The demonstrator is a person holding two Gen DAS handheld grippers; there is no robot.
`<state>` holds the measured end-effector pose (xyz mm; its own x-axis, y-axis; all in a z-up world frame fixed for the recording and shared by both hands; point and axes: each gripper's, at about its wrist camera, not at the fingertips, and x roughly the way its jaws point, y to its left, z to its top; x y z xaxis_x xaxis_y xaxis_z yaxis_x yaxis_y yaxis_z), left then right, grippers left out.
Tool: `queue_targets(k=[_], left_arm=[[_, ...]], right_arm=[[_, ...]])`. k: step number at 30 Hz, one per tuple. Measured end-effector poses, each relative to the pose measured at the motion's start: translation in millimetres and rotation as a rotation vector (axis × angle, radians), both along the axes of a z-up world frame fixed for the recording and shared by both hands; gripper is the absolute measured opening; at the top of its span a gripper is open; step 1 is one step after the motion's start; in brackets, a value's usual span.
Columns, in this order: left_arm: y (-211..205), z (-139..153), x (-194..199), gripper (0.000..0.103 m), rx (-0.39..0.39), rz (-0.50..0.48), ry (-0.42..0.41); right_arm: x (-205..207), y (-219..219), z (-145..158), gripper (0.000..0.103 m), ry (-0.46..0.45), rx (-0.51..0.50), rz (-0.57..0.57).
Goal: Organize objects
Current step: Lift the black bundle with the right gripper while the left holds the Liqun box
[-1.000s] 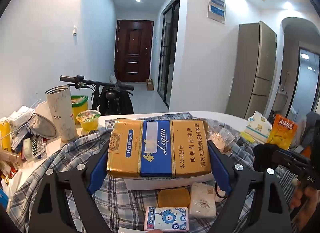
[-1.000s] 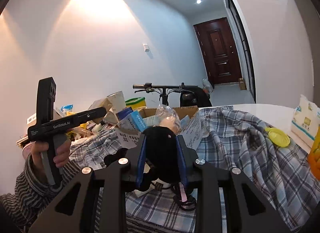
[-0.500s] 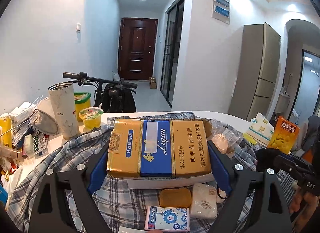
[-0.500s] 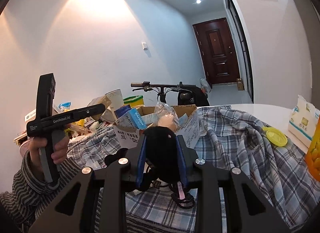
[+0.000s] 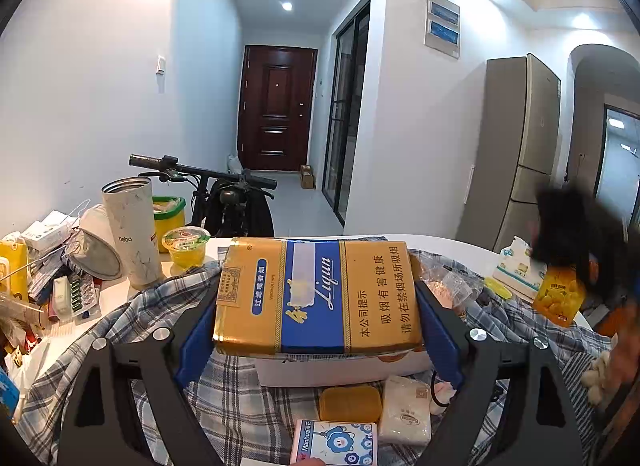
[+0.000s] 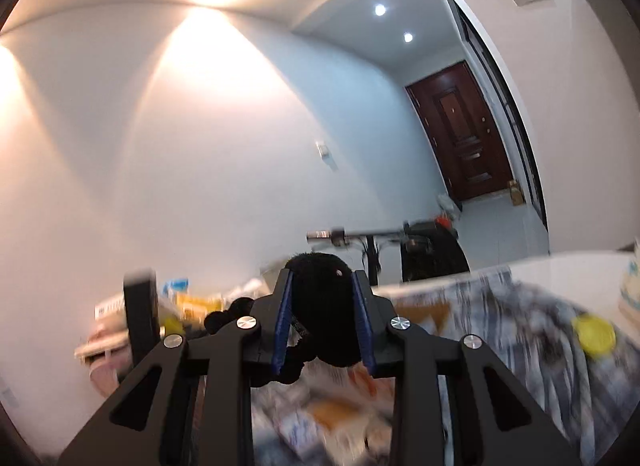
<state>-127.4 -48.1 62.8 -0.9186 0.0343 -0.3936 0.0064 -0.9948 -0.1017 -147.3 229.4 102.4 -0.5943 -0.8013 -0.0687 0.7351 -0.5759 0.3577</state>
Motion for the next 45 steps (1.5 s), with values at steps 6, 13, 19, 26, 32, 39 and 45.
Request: queue_targets(k=[6, 13, 19, 26, 32, 39, 45], left_arm=[[-2.6, -9.4, -7.2, 0.09, -0.004, 0.023, -0.053], [-12.0, -7.5, -5.5, 0.09, 0.018, 0.044, -0.04], [-9.3, 15.2, -7.6, 0.09, 0.012, 0.07, -0.018], [9.6, 86.7, -64.3, 0.09, -0.014, 0.045, -0.021], [5.5, 88.2, -100.8, 0.09, 0.061, 0.01, 0.028], [-22.3, 52.3, -134.9, 0.09, -0.032, 0.041, -0.022], [-68.1, 32.6, -154.2, 0.09, 0.069, 0.028, -0.112]], right_arm=[[-50.8, -39.9, 35.5, 0.028, 0.0, 0.002, -0.001], [-98.3, -51.1, 29.7, 0.028, 0.057, -0.032, -0.044], [-124.2, -48.6, -7.4, 0.028, 0.061, -0.053, -0.105], [-125.0, -46.6, -23.9, 0.028, 0.084, 0.02, -0.187], [-123.5, -52.5, -18.8, 0.028, 0.109, 0.071, -0.171], [-130.7, -67.0, -30.7, 0.028, 0.062, 0.126, -0.124], [-140.0, -67.2, -41.4, 0.028, 0.024, 0.149, -0.106]])
